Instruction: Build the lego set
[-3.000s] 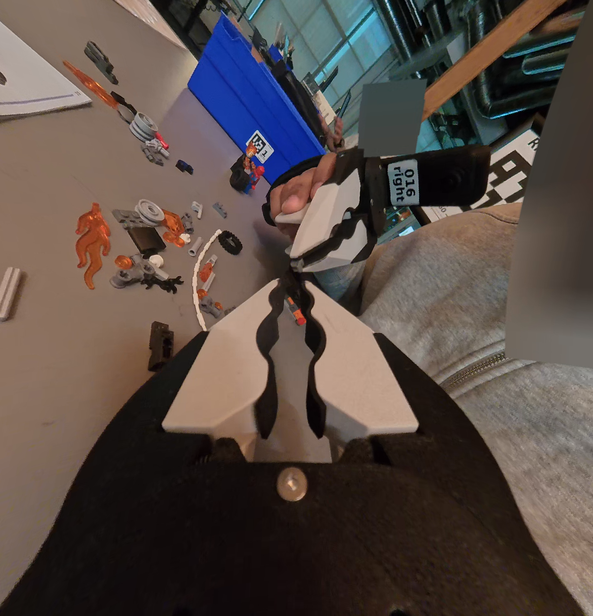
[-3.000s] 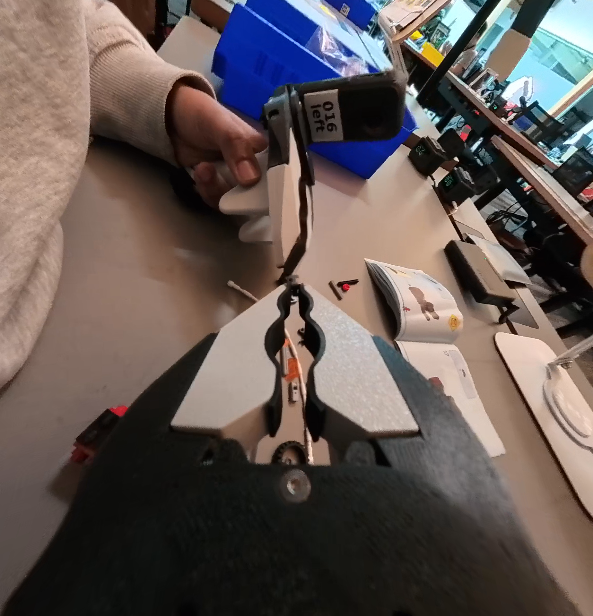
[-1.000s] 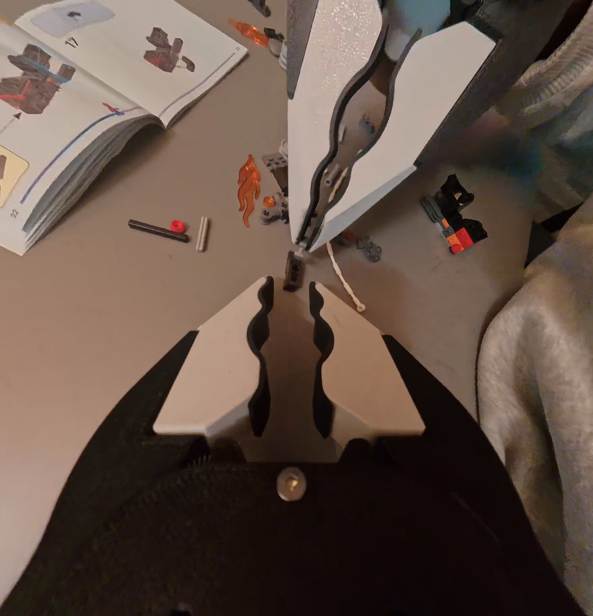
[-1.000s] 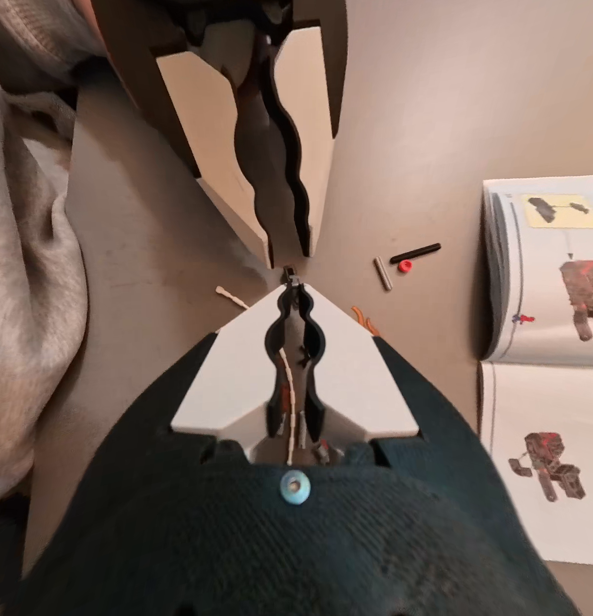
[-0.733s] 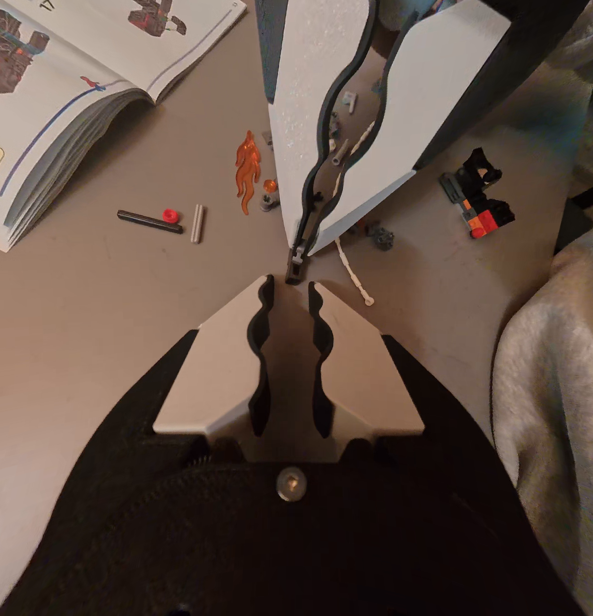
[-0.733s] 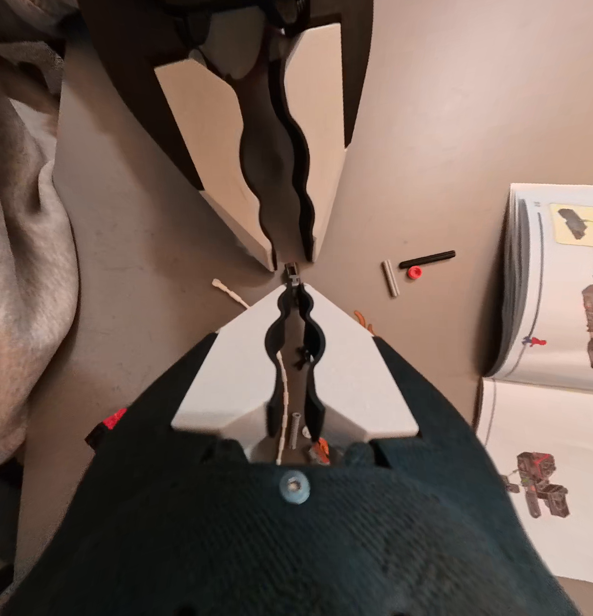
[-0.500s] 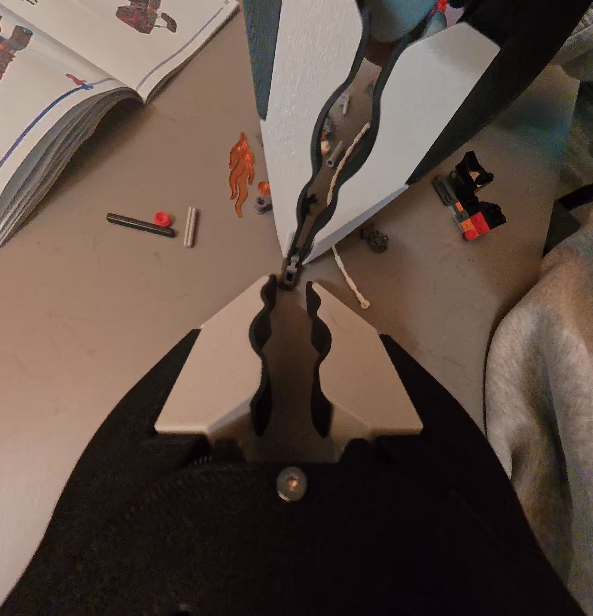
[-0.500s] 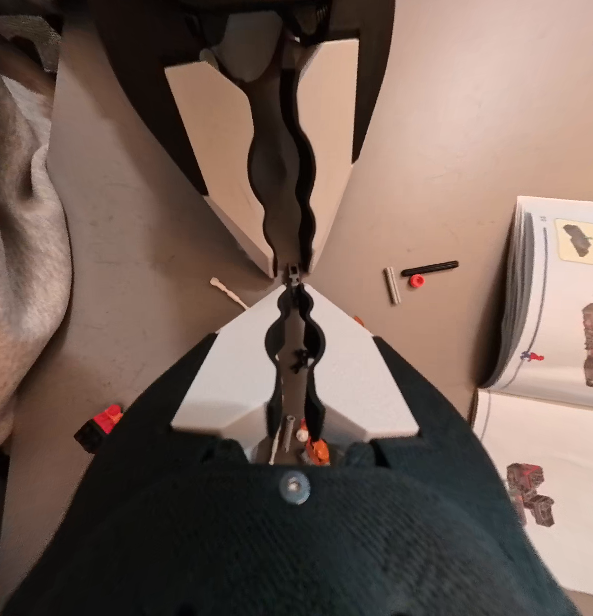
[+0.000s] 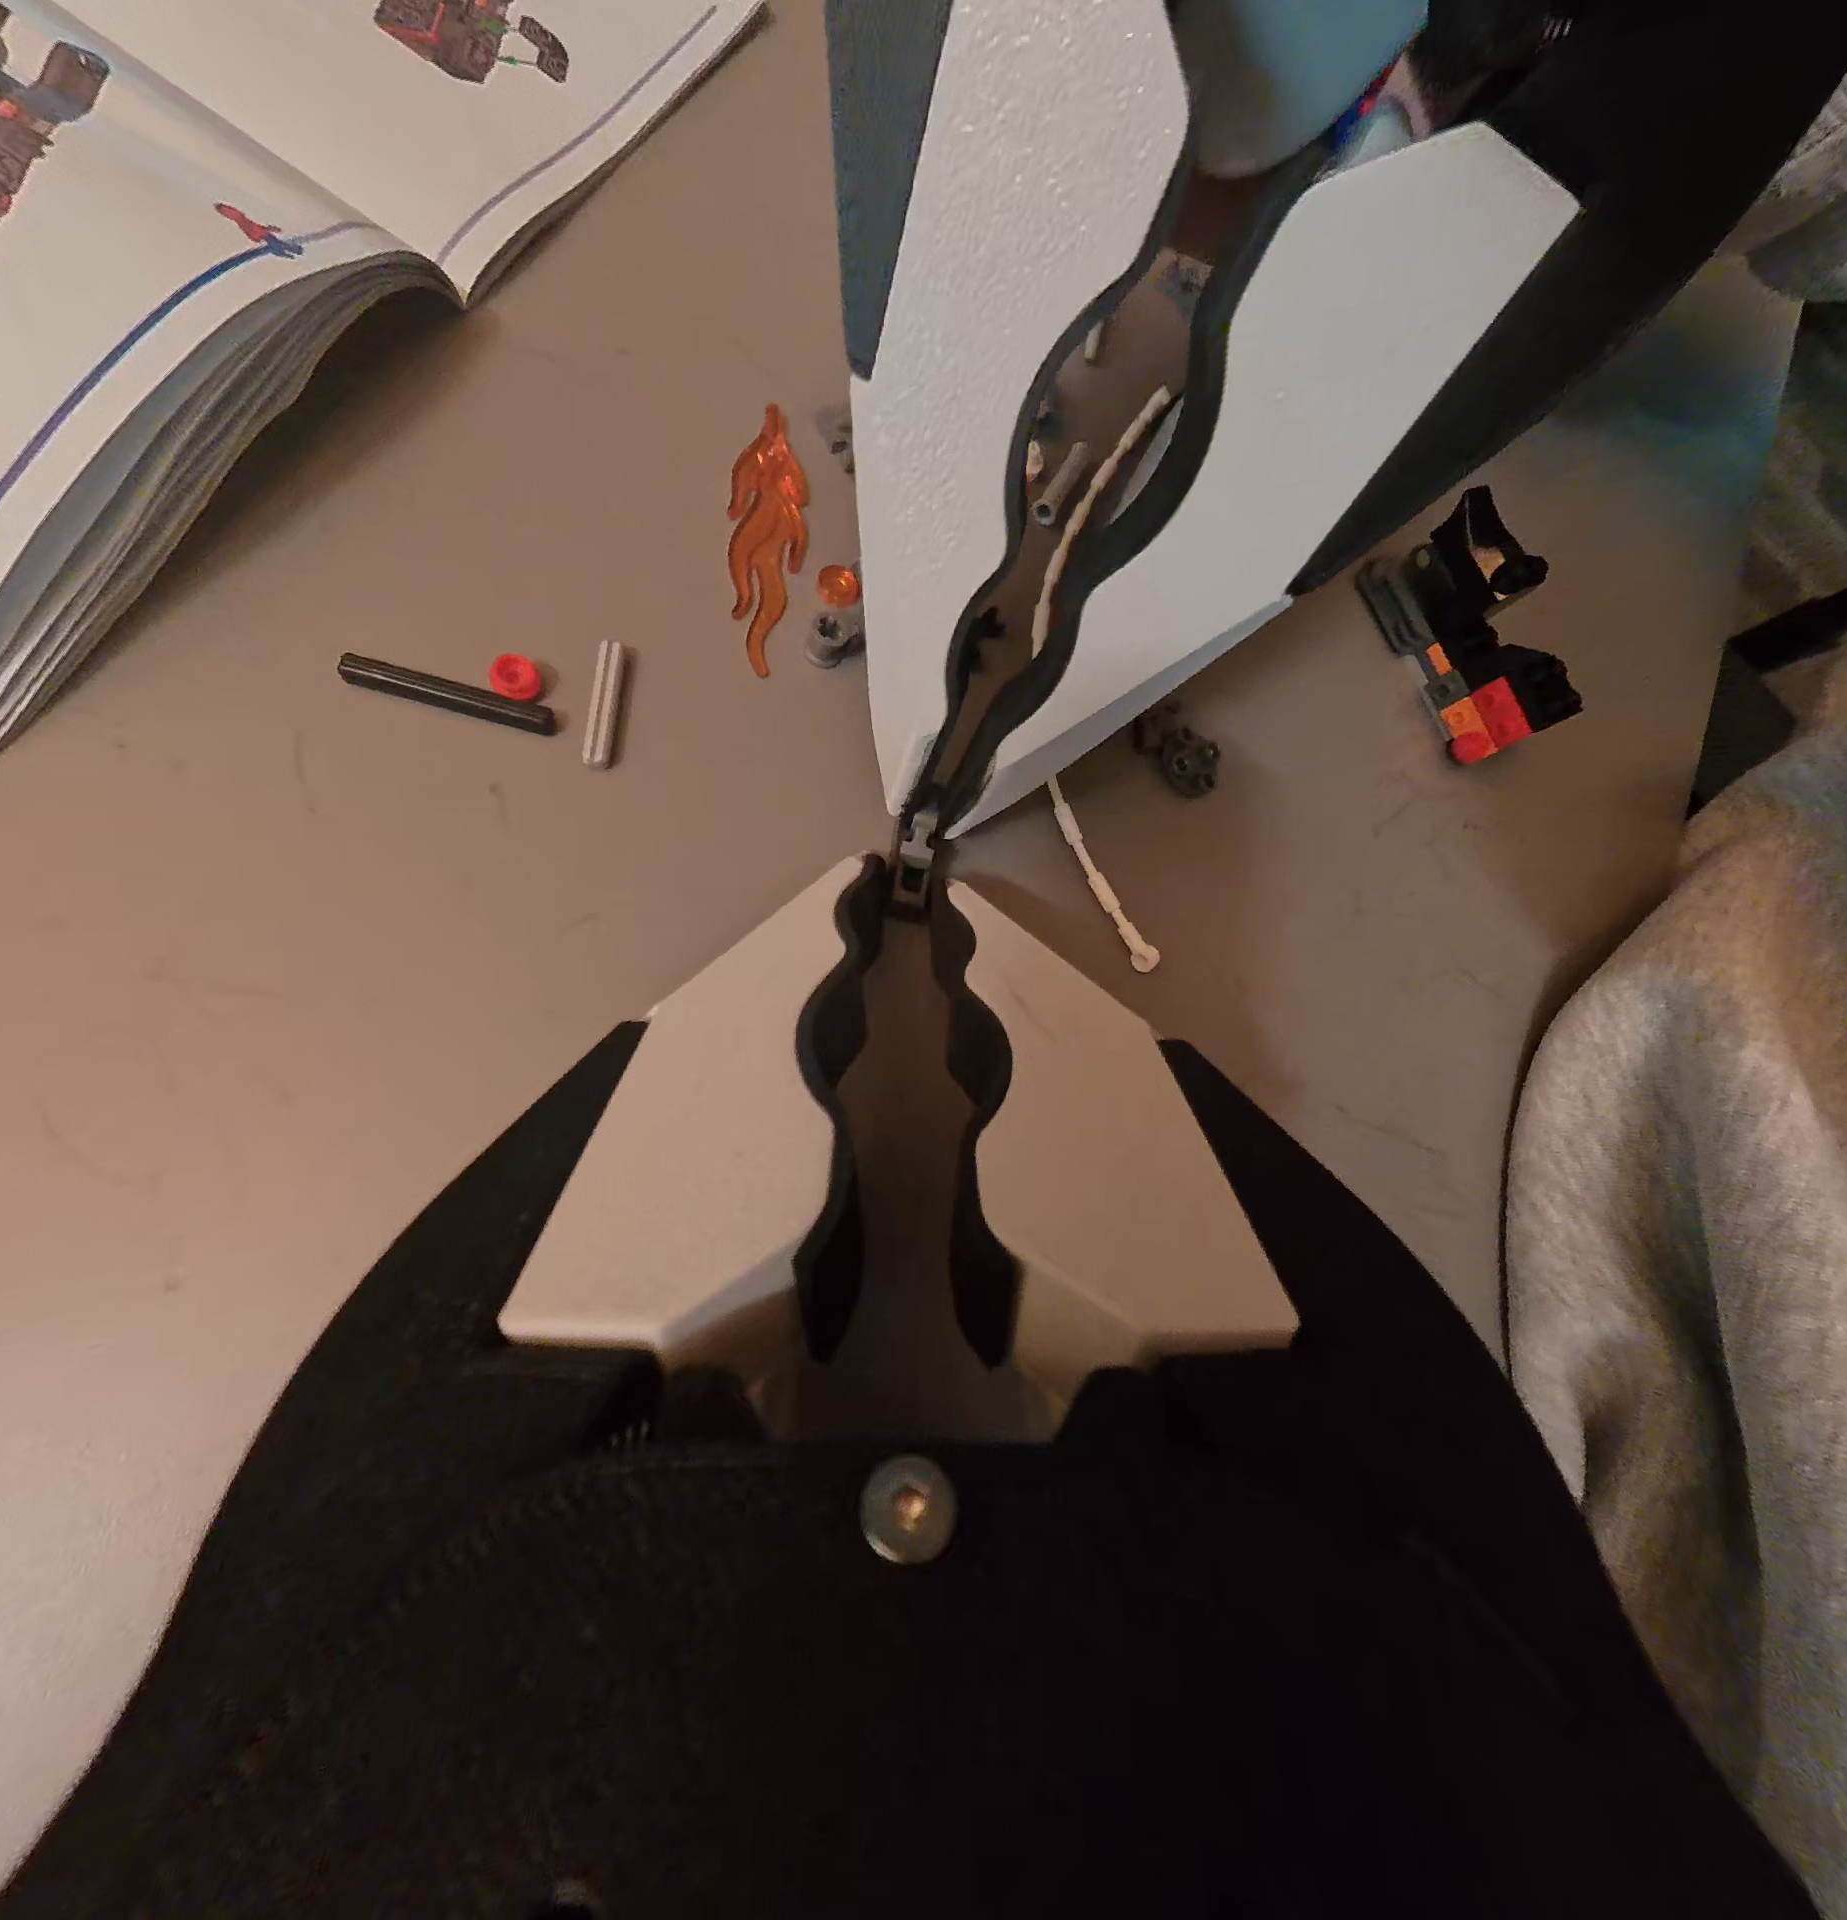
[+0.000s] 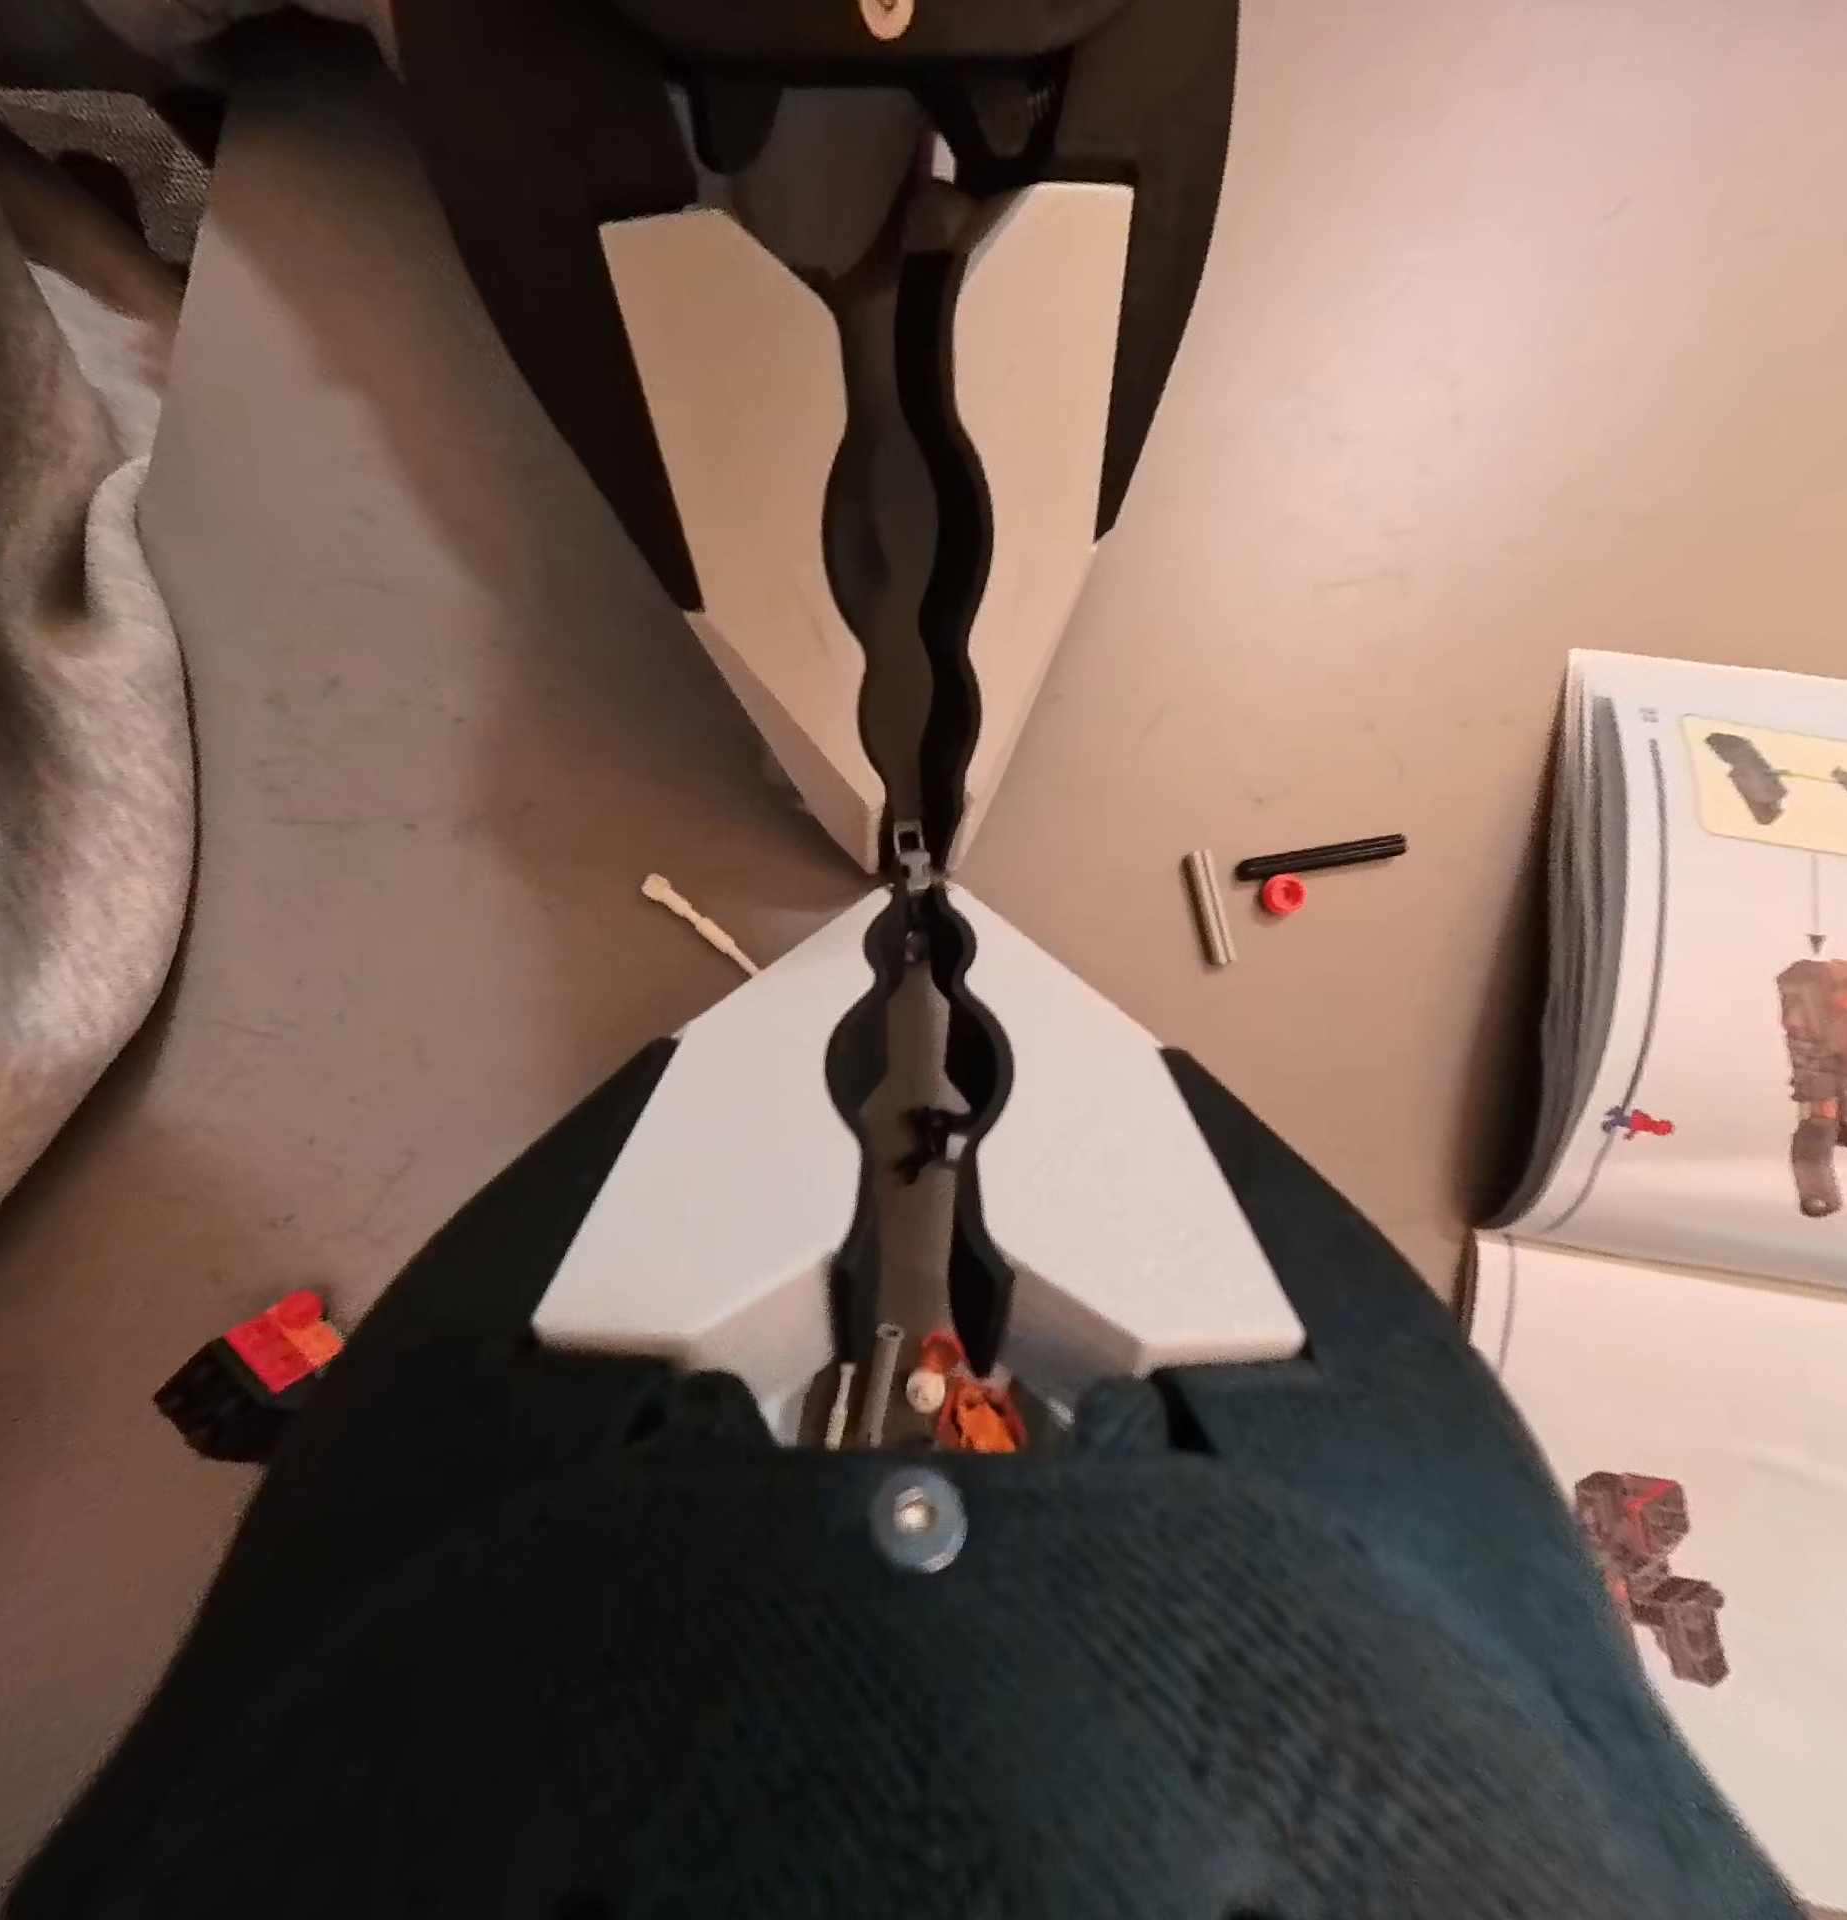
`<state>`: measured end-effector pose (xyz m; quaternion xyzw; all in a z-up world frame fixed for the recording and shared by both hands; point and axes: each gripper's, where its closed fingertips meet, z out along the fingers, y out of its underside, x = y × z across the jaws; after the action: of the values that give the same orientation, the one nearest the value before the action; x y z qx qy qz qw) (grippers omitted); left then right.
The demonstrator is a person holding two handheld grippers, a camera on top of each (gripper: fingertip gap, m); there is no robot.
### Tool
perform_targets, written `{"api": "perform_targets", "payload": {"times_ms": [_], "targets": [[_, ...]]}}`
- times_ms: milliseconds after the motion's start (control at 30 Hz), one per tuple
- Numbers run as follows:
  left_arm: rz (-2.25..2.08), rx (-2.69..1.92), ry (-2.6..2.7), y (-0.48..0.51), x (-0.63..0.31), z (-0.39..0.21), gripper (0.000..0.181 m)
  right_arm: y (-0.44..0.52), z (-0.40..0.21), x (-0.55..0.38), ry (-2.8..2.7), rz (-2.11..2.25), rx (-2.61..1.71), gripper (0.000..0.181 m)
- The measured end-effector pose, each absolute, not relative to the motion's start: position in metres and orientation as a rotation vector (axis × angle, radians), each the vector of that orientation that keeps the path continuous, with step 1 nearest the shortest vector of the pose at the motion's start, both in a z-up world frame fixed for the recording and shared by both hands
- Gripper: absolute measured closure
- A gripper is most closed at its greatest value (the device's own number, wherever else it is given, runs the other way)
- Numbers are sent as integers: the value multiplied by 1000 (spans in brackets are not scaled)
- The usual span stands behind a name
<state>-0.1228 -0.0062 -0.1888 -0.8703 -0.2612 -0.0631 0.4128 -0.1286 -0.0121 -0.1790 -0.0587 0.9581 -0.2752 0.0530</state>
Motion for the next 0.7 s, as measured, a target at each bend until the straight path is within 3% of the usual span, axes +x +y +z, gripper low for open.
{"api": "perform_targets", "payload": {"times_ms": [700], "targets": [[-151, -2194, -651, -6, -122, -189, 174, -14, -181, -127, 2971, -769, -263, 180]]}}
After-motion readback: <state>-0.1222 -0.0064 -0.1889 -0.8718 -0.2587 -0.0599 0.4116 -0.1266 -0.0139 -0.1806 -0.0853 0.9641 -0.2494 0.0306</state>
